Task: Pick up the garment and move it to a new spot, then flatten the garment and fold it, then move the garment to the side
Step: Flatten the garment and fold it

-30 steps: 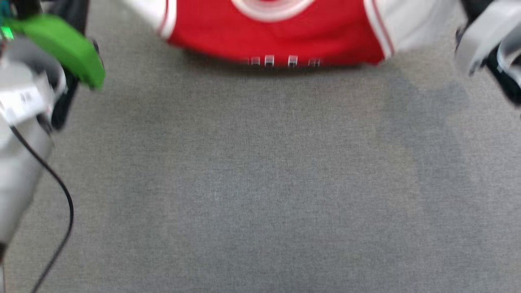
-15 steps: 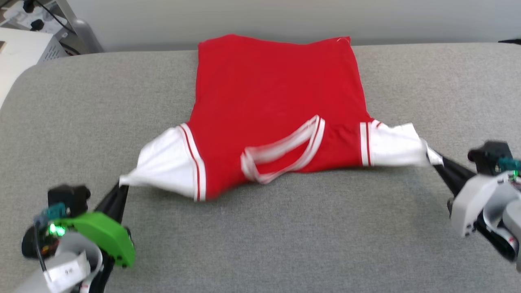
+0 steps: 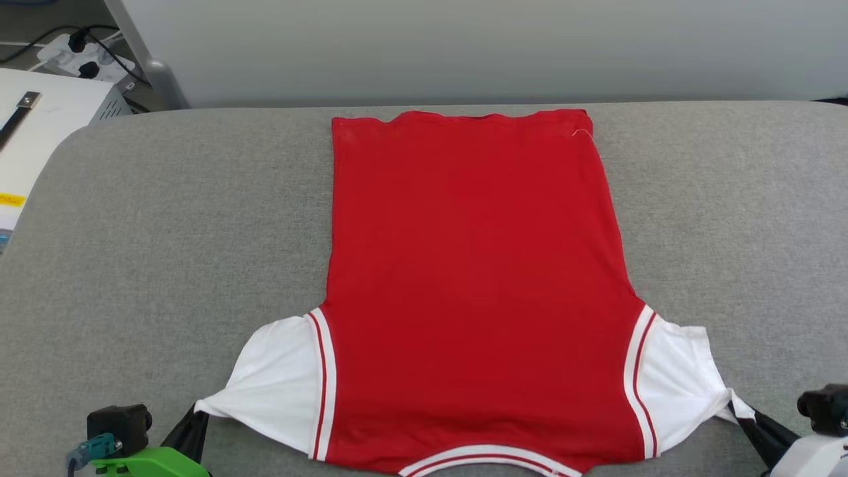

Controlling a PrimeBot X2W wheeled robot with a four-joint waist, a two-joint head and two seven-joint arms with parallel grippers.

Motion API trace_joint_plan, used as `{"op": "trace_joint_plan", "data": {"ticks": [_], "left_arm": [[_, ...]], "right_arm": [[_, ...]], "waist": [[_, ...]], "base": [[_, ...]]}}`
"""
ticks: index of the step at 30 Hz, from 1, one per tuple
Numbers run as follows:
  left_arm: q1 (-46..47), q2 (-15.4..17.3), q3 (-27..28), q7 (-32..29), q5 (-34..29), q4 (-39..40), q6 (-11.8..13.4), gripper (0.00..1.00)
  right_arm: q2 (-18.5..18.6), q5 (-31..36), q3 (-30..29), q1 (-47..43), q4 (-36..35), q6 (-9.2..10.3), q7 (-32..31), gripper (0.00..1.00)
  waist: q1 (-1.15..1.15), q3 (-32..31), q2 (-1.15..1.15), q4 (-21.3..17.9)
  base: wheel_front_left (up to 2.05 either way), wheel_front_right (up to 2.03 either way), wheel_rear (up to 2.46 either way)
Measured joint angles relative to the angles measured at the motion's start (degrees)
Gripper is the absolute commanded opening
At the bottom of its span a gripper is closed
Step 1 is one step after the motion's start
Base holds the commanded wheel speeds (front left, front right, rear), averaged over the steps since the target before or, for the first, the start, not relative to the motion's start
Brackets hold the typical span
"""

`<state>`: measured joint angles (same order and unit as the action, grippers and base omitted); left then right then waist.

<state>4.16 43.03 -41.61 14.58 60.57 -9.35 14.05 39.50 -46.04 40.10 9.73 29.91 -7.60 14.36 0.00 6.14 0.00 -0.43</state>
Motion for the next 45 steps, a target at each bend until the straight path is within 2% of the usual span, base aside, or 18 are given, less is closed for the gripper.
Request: {"op": "trace_joint_plan", "data": {"ticks": [6, 7, 8, 9, 10, 11, 16, 23, 28, 32, 37, 39, 45], "left_arm": [[-0.71, -0.40, 1.36, 0.01, -0.30, 1.10, 1.22, 0.00], [-0.71, -0.55, 1.48, 0.02, -0.65, 1.48, 1.35, 0.00], [-0.71, -0.74, 1.64, 0.02, -0.86, 1.88, 1.54, 0.00], [-0.71, -0.85, 1.72, 0.04, -1.14, 2.25, 1.71, 0.00], [-0.70, -0.97, 1.85, 0.05, -1.38, 2.74, 1.82, 0.00], [-0.65, -1.12, 2.04, 0.07, -1.70, 3.20, 1.85, 0.00], [-0.49, -1.41, 2.72, 0.07, -3.11, 5.59, 2.64, 0.00], [0.15, -2.36, 4.55, 0.08, -7.11, 10.06, 4.22, 0.00], [1.76, -3.37, 4.97, 0.08, -9.82, 13.47, 4.86, 0.00], [4.43, -4.41, 5.33, 0.08, -12.28, 15.23, 4.85, 0.00], [7.45, -6.37, 6.14, 0.08, -14.17, 16.37, 4.56, 0.00], [8.32, -7.31, 6.57, 0.08, -15.25, 16.66, 4.02, 0.00], [11.43, -10.02, 6.64, 0.08, -16.78, 16.34, 1.99, 0.00]], "right_arm": [[0.26, -1.81, -3.60, -5.63, -4.39, 0.00, -4.71, 0.00], [0.59, -1.80, -3.94, -6.03, -5.31, 0.00, -5.88, 0.17], [0.85, -1.85, -4.38, -6.25, -6.14, 0.00, -7.13, 0.18], [0.96, -1.94, -4.76, -6.35, -6.77, 0.01, -8.16, 0.31], [1.07, -1.93, -5.36, -6.43, -7.44, 0.01, -9.12, 0.57], [1.11, -1.77, -6.06, -6.44, -7.97, 0.00, -9.82, 1.00], [2.78, 0.46, -9.15, -6.42, -12.18, 0.01, -12.80, 1.00], [8.89, 1.00, -20.72, -3.37, -22.37, 0.04, -15.37, 1.00], [10.34, 1.72, -28.25, 5.34, -28.26, 0.05, -20.67, 1.00], [10.58, 1.56, -29.09, 15.39, -30.94, 0.04, -28.19, 1.00], [9.73, 0.64, -25.65, 30.11, -27.47, 0.05, -43.28, 1.00], [8.39, -0.13, -22.98, 36.59, -24.26, 0.05, -51.24, 1.00], [3.25, 1.20, -19.36, 51.35, -12.03, 0.05, -67.36, 1.00]], "waist": [[0.00, 0.51, 0.00, 0.64], [0.00, 0.67, 0.00, 0.73], [0.00, 0.84, 0.00, 0.79], [0.00, 1.01, 0.00, 0.83], [0.00, 1.27, 0.00, 0.86], [0.00, 1.56, 0.00, 0.90], [0.00, 2.94, 0.00, 1.22], [0.00, 5.28, 0.00, 2.34], [0.00, 7.88, 0.00, 3.57], [0.00, 10.80, 0.00, 4.78], [0.00, 14.98, 0.00, 6.38], [0.00, 16.90, 0.00, 7.04], [0.01, 22.16, 0.00, 9.37]], "base": [[0.00, 0.00, 0.00], [0.00, 0.00, 0.00], [0.00, 0.00, 0.00], [0.00, 0.00, 0.00], [0.00, 0.00, 0.00], [0.00, 0.00, 0.00], [0.00, 0.00, 0.00], [0.00, 0.00, 0.00], [0.00, 0.00, 0.00], [0.00, 0.00, 0.00], [0.00, 0.00, 0.00], [0.00, 0.00, 0.00], [0.00, 0.00, 0.00]]}}
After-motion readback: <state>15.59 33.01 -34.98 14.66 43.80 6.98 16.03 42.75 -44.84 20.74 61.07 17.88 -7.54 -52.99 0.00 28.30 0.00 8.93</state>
